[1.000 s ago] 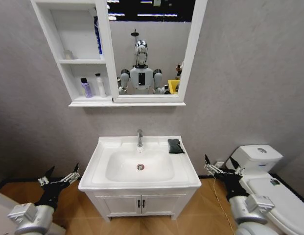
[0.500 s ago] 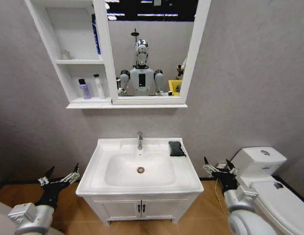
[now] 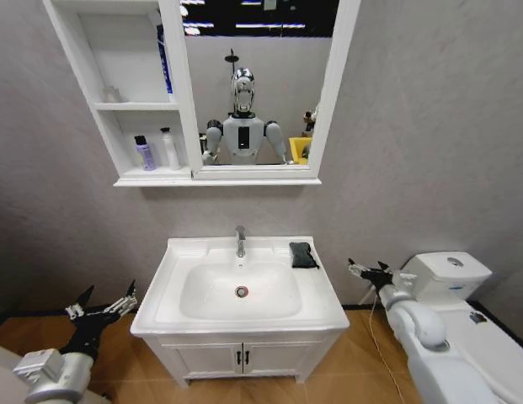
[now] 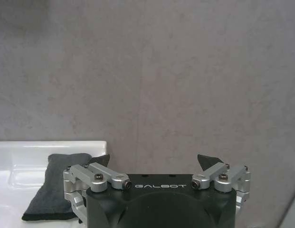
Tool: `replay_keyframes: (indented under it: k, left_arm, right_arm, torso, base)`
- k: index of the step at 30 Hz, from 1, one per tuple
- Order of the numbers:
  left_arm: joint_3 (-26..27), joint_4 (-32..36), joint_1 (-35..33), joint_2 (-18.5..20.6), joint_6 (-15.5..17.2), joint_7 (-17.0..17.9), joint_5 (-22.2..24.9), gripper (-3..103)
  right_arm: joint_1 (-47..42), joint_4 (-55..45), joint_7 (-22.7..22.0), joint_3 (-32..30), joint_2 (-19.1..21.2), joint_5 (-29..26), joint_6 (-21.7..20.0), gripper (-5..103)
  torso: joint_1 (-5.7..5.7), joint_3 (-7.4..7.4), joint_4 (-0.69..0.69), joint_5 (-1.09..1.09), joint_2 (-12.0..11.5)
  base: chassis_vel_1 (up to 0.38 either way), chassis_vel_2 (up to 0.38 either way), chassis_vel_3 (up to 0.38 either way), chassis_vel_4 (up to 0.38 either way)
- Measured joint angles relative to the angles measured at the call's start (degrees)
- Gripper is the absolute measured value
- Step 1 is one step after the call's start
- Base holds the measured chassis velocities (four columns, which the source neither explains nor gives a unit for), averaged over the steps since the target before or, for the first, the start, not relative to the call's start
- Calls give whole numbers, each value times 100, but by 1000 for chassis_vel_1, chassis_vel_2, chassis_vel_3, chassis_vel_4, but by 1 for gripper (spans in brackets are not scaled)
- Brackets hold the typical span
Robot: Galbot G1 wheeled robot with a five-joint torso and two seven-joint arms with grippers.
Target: Move facial cleanser and shampoo from washbasin to cabinet, then wipe washbasin with towel.
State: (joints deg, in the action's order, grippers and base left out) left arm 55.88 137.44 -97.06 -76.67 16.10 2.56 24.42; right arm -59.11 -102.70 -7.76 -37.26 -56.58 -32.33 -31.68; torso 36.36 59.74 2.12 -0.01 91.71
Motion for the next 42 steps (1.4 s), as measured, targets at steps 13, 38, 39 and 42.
replay_keyframes:
  k: [13, 38, 39, 42]
  left_arm:
    - [1, 0, 0, 0, 0, 0, 0, 100]
    - [1, 0, 0, 0, -1, 0, 0, 100]
    - [1, 0, 0, 0, -1, 0, 0, 100]
    - [1, 0, 0, 0, -1, 0, 0, 100]
  right_arm:
    - [2427, 2079, -129, 2132, -115, -770, -474, 100]
    - [3023, 3202, -700, 2706, -1138, -249, -756, 100]
    - [3034, 3294, -582, 2678, -1146, -239, -713, 100]
    - [3064, 3468, -378, 2637, -1157, -131, -608, 102]
  torso:
    - [1, 0, 1, -1, -1]
    - [0, -1, -1, 0, 0]
    - [0, -1, 1, 1, 0]
    - [0, -1, 0, 1, 0]
  base:
    - [0, 0, 0, 0]
    - [0, 0, 0, 0]
    - [0, 0, 0, 0]
    - [0, 0, 0, 0]
